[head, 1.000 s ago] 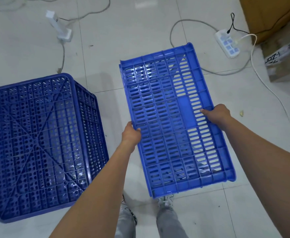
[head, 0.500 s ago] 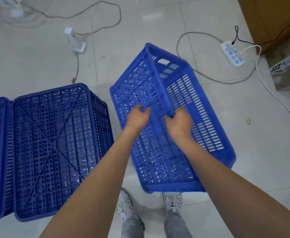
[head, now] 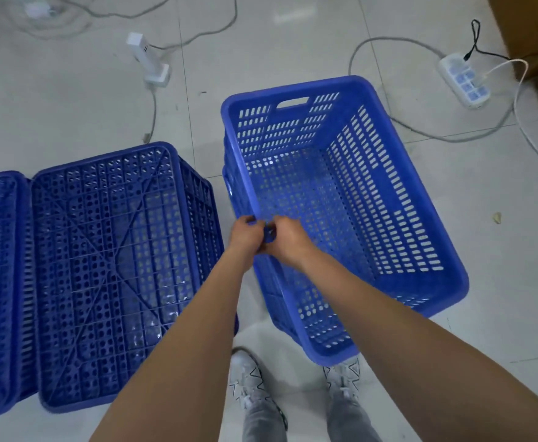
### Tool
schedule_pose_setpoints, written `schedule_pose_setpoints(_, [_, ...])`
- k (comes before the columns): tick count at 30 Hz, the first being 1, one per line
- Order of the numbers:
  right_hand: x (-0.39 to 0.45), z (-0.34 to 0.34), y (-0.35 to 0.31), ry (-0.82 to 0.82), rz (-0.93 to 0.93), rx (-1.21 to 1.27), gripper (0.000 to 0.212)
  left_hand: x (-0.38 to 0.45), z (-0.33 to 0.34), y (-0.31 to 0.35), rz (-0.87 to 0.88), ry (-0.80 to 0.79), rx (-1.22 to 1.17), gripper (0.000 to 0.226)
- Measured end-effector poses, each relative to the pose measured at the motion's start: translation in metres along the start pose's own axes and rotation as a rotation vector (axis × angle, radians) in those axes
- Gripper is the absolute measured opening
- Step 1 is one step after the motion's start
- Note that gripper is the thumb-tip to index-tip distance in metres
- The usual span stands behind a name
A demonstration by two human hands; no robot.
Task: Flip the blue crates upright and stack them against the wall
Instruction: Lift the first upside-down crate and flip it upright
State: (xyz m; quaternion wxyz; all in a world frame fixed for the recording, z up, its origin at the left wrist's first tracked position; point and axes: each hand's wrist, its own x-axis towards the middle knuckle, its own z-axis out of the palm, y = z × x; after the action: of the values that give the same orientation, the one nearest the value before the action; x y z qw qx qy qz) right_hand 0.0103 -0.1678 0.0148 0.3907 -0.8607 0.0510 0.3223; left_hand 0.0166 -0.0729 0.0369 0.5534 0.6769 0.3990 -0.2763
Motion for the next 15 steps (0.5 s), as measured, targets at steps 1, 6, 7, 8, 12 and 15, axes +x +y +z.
schedule_pose_setpoints(1, [0.003, -0.002, 0.002, -0.05, -0.015, -0.023, 0.024, 0.005, -0.003, -0.005, -0.01, 0.013, 0.016, 0.038])
schedule_pose_setpoints(6, [0.02, -0.059, 0.045, 0.088, 0.05, -0.121, 0.026, 0.03, -0.02, -0.038, -0.063, 0.036, 0.115, 0.045])
schedule_pose_setpoints(7, [0.023, -0.075, 0.06, 0.152, 0.078, -0.196, 0.031, 0.036, -0.023, -0.046, -0.07, 0.05, 0.145, 0.05])
schedule_pose_setpoints(8, [0.024, -0.091, 0.076, 0.22, 0.106, -0.266, 0.04, 0.042, -0.026, -0.054, -0.072, 0.071, 0.17, 0.051])
schedule_pose_setpoints(12, [0.028, -0.132, 0.128, 0.399, 0.279, -0.382, 0.076, 0.06, -0.028, -0.069, -0.038, 0.14, 0.239, 0.036])
schedule_pose_setpoints(15, [0.032, -0.142, 0.151, 0.296, 0.465, -0.37, 0.087, 0.069, -0.026, -0.071, -0.002, 0.177, 0.425, 0.063])
